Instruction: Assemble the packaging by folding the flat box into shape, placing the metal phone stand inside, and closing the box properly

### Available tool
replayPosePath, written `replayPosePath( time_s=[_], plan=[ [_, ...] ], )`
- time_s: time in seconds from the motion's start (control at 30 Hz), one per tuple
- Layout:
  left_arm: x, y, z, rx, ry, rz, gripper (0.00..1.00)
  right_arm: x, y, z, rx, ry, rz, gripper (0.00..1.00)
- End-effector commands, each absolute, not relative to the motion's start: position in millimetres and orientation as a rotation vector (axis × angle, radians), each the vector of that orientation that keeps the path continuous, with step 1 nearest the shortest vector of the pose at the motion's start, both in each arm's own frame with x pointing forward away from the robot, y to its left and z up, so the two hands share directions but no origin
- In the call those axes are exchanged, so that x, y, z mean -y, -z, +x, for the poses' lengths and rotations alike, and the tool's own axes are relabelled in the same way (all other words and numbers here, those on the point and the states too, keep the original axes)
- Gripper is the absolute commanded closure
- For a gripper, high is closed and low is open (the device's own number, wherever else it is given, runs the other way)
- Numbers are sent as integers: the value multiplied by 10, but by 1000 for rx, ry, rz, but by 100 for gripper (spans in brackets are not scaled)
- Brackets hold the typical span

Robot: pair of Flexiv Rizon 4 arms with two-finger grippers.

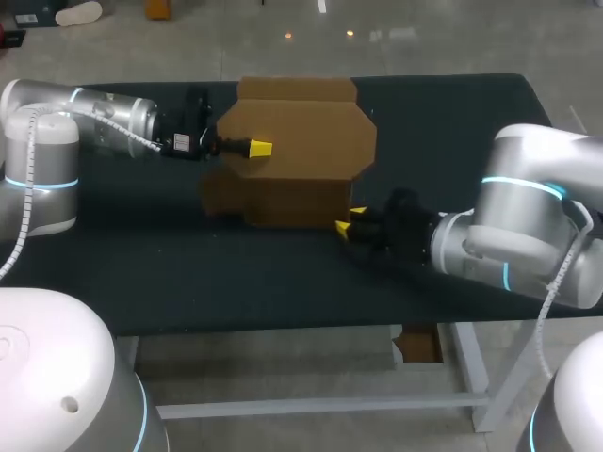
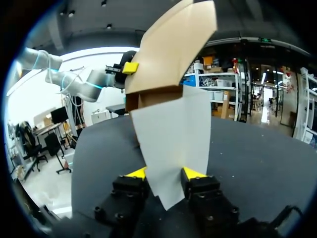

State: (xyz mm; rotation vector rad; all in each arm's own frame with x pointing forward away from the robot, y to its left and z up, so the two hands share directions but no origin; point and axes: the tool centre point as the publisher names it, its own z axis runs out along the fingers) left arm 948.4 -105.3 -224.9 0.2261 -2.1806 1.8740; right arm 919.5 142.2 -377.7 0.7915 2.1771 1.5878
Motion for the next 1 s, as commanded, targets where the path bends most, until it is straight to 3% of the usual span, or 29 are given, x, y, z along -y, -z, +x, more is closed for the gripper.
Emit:
replayPosePath(
  time_s=[0.03,0.63,0.77,1.0],
  plan=[
    [1073,2271,9483,2180,-1873,224,100,-1569,3797,9177,-2155,-1573,805,58],
    [1073,2271,9483,2180,-1873,224,100,-1489,3795,9032,-2100,-1521,909,46],
    [1073,2271,9483,2180,-1873,224,100,-1408,3788,8988,-2092,-1501,928,50],
    [1073,2271,9483,2180,-1873,224,100,-1275,3747,8895,-2086,-1500,928,49]
  ],
)
